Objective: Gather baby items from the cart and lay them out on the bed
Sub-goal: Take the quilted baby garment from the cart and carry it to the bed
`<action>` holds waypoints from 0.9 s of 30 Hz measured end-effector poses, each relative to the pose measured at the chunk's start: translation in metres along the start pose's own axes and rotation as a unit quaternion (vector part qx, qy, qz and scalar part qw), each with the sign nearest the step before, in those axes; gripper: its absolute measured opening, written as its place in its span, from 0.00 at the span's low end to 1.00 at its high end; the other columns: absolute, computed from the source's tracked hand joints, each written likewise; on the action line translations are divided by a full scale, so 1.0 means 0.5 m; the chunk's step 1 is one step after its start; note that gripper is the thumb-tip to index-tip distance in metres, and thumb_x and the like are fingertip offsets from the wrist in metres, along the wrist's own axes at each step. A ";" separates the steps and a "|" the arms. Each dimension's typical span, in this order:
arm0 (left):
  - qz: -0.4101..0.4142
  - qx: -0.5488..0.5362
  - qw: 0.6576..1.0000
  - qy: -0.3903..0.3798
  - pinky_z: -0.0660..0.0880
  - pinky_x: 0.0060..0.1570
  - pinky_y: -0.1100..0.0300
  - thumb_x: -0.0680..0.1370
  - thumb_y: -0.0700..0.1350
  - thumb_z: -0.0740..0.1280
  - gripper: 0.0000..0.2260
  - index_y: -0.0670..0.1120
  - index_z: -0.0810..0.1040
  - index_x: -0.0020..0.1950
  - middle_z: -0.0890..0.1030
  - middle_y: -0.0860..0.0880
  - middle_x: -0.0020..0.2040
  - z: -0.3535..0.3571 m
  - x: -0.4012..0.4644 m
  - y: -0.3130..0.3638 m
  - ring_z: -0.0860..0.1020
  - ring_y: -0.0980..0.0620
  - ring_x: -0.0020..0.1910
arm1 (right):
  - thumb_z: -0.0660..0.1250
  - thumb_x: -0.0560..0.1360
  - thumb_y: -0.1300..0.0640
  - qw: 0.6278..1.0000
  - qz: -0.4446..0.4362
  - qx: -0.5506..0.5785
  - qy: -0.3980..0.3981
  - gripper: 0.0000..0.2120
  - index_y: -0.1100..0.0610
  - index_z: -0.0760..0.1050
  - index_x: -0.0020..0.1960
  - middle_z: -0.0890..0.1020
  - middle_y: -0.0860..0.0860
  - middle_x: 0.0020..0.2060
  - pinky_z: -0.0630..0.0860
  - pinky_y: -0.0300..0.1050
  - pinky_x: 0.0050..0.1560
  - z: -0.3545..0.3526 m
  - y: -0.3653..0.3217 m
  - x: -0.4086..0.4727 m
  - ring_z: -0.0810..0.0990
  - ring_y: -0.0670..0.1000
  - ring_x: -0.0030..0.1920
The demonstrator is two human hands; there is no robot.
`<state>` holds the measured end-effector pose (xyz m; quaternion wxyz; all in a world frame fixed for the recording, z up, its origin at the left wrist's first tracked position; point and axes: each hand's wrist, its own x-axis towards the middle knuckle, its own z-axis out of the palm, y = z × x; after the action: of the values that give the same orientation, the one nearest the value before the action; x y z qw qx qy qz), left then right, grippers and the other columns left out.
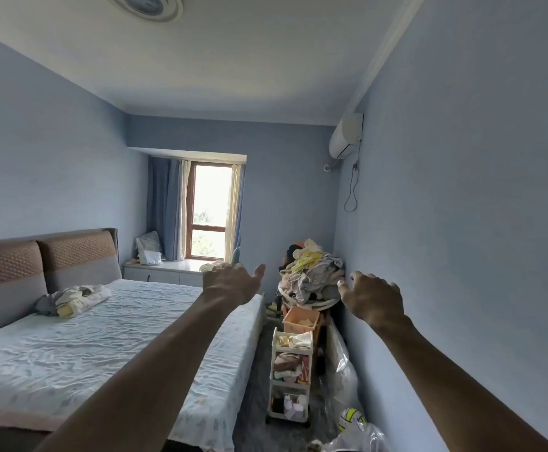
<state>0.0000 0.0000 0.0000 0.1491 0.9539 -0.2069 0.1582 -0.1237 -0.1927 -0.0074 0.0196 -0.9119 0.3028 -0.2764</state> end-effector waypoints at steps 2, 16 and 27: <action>0.004 0.037 0.999 0.012 0.68 0.59 0.52 0.79 0.64 0.43 0.33 0.42 0.75 0.64 0.76 0.44 0.64 0.012 0.027 0.008 0.74 0.44 0.62 | 0.54 0.79 0.45 1.000 0.002 -0.001 -0.005 0.21 0.56 0.72 0.65 0.78 0.55 0.61 0.65 0.51 0.63 0.023 -0.003 0.025 0.76 0.55 0.61; 0.051 0.025 0.998 0.010 0.69 0.58 0.54 0.79 0.64 0.45 0.32 0.43 0.74 0.64 0.76 0.43 0.64 0.242 0.535 -0.141 0.73 0.43 0.62 | 0.55 0.79 0.45 0.999 0.027 0.001 -0.032 0.21 0.55 0.70 0.68 0.76 0.55 0.63 0.66 0.51 0.64 0.315 -0.185 0.411 0.74 0.56 0.63; 0.081 0.012 0.997 -0.014 0.70 0.55 0.54 0.79 0.64 0.47 0.31 0.41 0.75 0.61 0.76 0.41 0.62 0.477 0.955 -0.122 0.75 0.44 0.59 | 0.57 0.79 0.44 0.997 0.068 -0.010 -0.044 0.24 0.55 0.67 0.70 0.75 0.55 0.65 0.68 0.51 0.63 0.565 -0.192 0.752 0.73 0.57 0.64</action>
<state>0.4968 -0.1961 -0.0556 0.1216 0.9378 -0.2836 0.1591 0.3238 -0.3634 -0.0421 0.0426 -0.9004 0.3660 -0.2312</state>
